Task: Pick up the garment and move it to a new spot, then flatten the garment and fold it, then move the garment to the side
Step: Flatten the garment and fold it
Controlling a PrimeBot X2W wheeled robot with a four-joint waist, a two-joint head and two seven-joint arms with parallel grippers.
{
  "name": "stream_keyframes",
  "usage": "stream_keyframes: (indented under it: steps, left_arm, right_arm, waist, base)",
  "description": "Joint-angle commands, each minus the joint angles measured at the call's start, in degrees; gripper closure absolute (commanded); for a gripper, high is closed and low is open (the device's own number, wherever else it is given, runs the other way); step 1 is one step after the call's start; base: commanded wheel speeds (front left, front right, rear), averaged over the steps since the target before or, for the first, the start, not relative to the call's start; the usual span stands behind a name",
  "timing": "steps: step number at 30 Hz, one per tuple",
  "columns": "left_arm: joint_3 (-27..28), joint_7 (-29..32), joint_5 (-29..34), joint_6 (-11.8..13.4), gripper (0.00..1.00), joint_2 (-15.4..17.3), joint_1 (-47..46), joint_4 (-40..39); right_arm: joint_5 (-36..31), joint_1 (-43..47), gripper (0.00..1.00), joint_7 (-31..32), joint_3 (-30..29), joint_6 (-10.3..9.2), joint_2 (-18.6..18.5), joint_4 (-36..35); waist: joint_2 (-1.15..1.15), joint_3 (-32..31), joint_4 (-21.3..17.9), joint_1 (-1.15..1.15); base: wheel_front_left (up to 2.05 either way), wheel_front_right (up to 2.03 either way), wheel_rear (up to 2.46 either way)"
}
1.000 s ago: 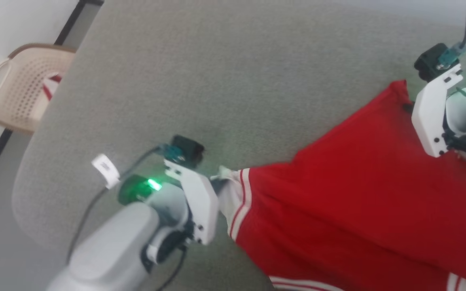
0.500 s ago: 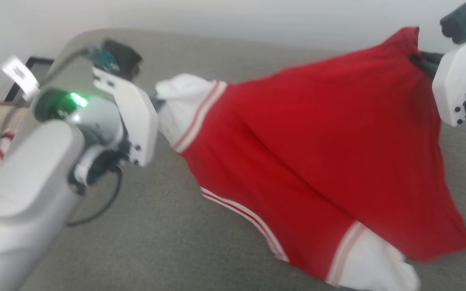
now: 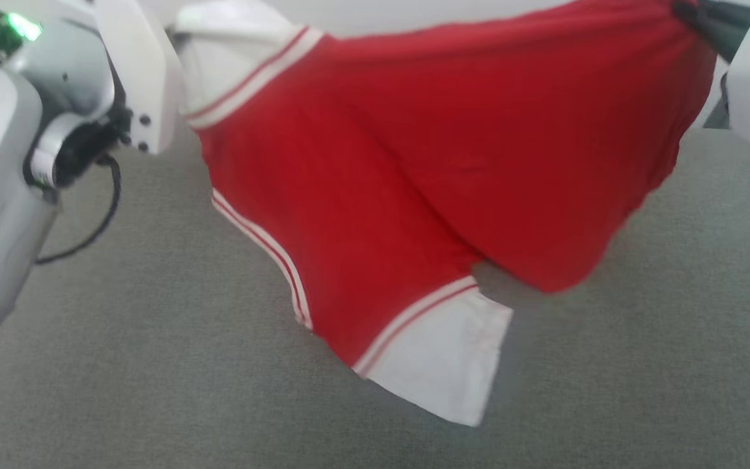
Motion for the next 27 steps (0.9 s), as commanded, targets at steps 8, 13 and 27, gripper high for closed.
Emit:
stream_keyframes:
  steps: [8,13,27]
  left_arm:
    - [-0.5,-9.1,6.3,-1.4,1.00,-4.5,-11.5,8.6]
    - [0.1,-17.9,10.5,-0.7,1.00,-7.5,-20.2,15.3]
    - [0.9,-43.9,17.6,2.0,1.00,-13.3,-35.0,28.3]
  right_arm:
    - [-5.1,-2.6,1.00,-3.1,-5.2,-0.09,3.9,6.7]
    - [-10.1,-7.0,1.00,-8.3,-8.3,-0.10,7.9,13.4]
    - [-28.0,-16.4,1.00,-26.2,-17.6,-0.10,18.0,32.6]
  waist:
    - [0.00,6.0,-1.8,0.00]
    - [0.00,11.7,-2.7,0.00]
    - [0.00,19.5,-1.4,0.00]
  base:
    - [0.00,0.00,0.00]
    - [0.00,0.00,0.00]
    - [0.00,0.00,0.00]
